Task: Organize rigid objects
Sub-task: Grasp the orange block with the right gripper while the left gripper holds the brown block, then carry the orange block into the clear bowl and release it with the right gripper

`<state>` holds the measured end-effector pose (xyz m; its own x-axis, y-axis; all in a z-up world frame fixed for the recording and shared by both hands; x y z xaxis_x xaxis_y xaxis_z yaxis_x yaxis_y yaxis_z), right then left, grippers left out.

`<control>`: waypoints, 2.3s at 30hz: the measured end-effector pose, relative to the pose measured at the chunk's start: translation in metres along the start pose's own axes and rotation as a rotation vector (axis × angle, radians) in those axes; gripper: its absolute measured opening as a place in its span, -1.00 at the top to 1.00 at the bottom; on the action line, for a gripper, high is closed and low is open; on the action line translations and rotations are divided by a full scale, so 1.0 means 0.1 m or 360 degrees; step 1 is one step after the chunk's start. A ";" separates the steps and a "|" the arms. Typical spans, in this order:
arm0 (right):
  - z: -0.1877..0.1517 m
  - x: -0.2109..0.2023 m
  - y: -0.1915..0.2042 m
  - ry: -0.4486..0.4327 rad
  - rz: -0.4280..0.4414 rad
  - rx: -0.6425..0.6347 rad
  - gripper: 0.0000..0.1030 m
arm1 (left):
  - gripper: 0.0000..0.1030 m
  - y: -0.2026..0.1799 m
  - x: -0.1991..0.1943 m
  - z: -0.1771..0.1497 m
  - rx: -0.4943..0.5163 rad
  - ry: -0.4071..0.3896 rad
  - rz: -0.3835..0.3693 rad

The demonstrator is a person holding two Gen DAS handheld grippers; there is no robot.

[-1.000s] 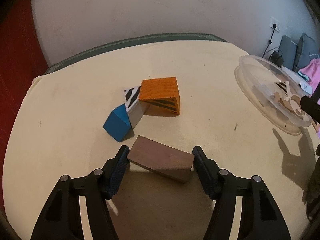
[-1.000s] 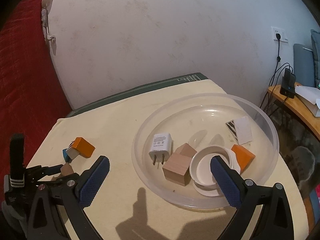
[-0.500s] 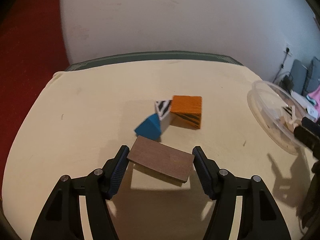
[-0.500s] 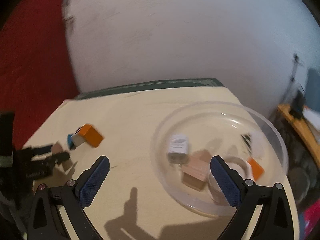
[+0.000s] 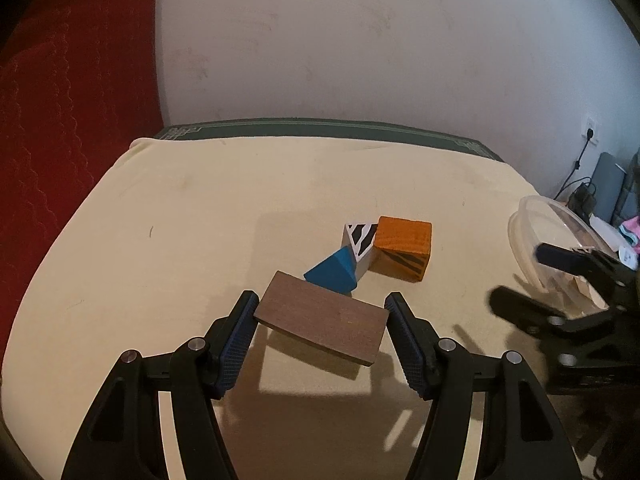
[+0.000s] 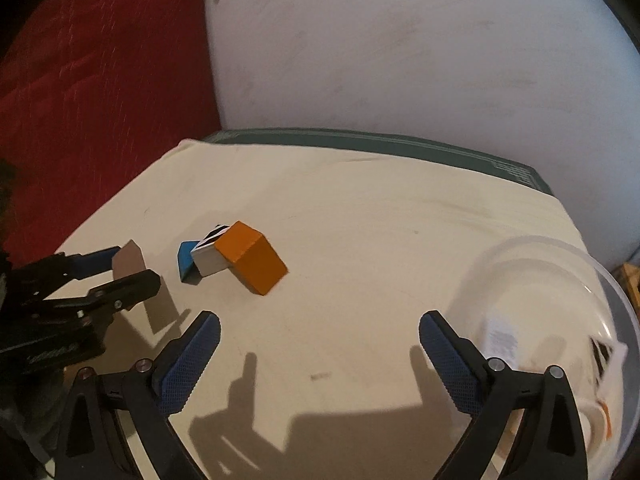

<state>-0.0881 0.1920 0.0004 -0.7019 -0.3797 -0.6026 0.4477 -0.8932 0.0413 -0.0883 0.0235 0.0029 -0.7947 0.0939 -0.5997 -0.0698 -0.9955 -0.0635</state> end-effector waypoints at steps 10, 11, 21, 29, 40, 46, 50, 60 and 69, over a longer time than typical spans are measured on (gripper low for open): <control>0.14 0.32 0.12 0.0102 0.0073 -0.0027 -0.50 | -0.27 0.06 -0.02 0.01 -0.0046 0.0004 0.0031; 0.17 0.34 0.14 0.0098 0.0086 -0.0037 -0.49 | -0.27 0.06 -0.02 0.00 -0.0050 0.0010 0.0028; 0.23 0.54 0.29 0.0158 0.0172 -0.0136 -0.18 | -0.27 0.09 -0.03 0.00 -0.0066 0.0023 0.0015; 0.23 0.59 0.32 0.0173 0.0181 -0.0142 0.19 | -0.27 0.08 -0.01 -0.01 -0.0061 0.0036 0.0017; 0.20 0.40 0.28 0.0116 0.0169 -0.0031 0.34 | -0.27 0.08 -0.01 -0.02 -0.0074 0.0036 0.0014; 0.15 0.29 0.27 0.0108 0.0174 0.0026 0.34 | -0.27 0.10 0.01 -0.03 -0.0079 0.0033 0.0013; 0.15 0.19 0.23 0.0081 0.0183 0.0087 0.34 | -0.27 0.09 0.00 -0.02 -0.0077 0.0027 0.0009; 0.08 -0.01 0.12 0.0029 0.0172 0.0217 0.34 | -0.27 0.04 -0.03 -0.02 -0.0057 0.0013 0.0001; 0.02 -0.30 -0.21 -0.0061 0.0106 0.0427 0.34 | -0.27 0.02 -0.01 -0.02 -0.0035 0.0015 0.0000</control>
<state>-0.0771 0.2215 0.0195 -0.6988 -0.4438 -0.5610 0.3343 -0.8960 0.2924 -0.0862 0.0215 0.0022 -0.7891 0.0943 -0.6069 -0.0567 -0.9951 -0.0810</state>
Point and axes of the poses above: each gripper's, at about its wrist camera, not at the fingertips, and x roughly the way its jaws point, y to its left, z to its top, the point moved 6 cm from there along x, roughly the way its jaws point, and after that the axes turned 3 degrees about -y, right-handed, at the moved point
